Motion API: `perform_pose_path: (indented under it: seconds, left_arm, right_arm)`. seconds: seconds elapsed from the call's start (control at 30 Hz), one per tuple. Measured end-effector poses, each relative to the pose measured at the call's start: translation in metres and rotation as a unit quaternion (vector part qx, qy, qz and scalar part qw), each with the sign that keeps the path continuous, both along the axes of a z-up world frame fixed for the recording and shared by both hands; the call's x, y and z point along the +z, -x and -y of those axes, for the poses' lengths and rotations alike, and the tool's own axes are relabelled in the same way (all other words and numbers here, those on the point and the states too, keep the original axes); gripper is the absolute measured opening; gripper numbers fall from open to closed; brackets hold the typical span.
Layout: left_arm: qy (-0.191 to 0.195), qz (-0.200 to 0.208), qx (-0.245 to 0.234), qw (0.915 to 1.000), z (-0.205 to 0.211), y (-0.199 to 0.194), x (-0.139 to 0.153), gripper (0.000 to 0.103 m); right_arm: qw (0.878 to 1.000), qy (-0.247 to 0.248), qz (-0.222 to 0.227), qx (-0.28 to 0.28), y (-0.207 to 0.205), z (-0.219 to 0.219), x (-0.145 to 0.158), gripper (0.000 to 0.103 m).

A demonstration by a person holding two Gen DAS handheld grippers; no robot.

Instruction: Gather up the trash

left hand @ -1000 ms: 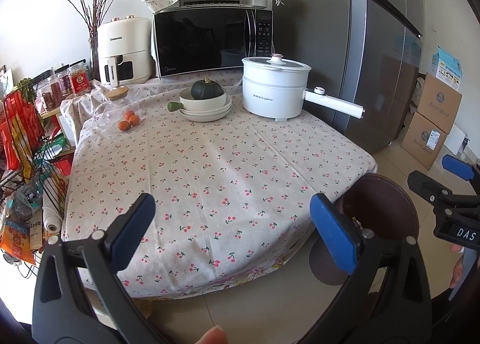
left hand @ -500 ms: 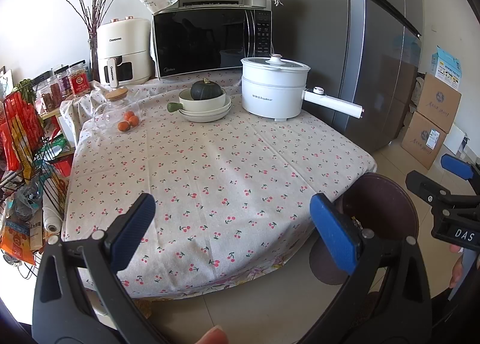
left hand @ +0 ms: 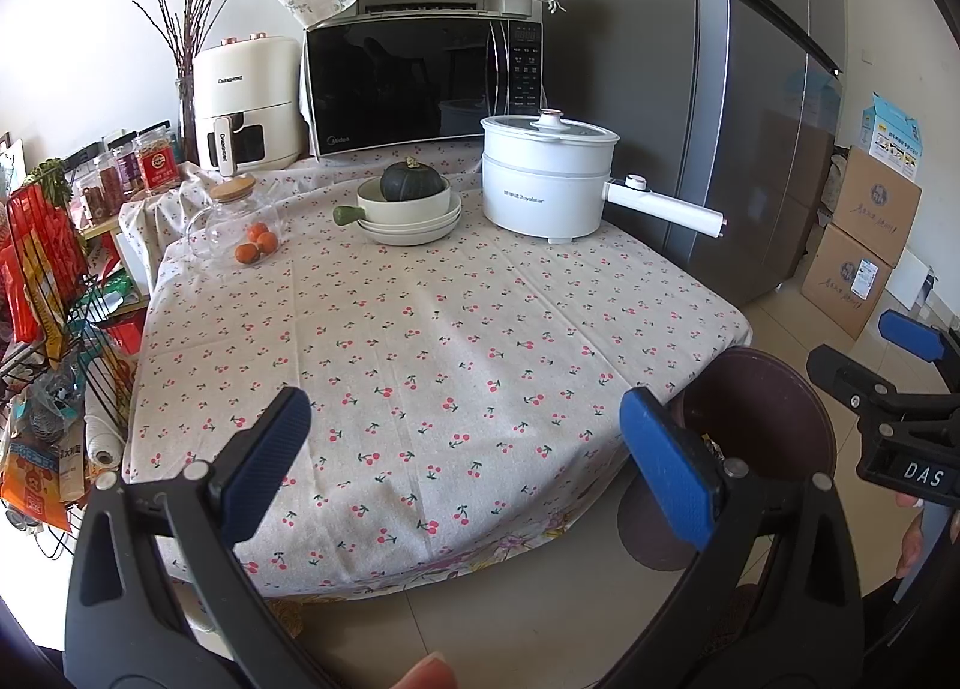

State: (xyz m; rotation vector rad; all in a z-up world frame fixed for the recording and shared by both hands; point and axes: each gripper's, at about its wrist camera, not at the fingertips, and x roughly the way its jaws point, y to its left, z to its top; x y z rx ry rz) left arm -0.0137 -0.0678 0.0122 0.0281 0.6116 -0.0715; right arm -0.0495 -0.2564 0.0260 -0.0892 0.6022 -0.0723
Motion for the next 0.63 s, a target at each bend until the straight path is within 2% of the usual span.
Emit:
perform_pose_path:
  seconds: [0.63]
  left_arm:
    - [0.006,-0.008,-0.008,0.9999,0.0009,-0.0032,0.0013,0.102]
  right_arm:
    - [1.0,-0.004,-0.005,0.01,-0.0024,-0.0003,-0.0013,0.103]
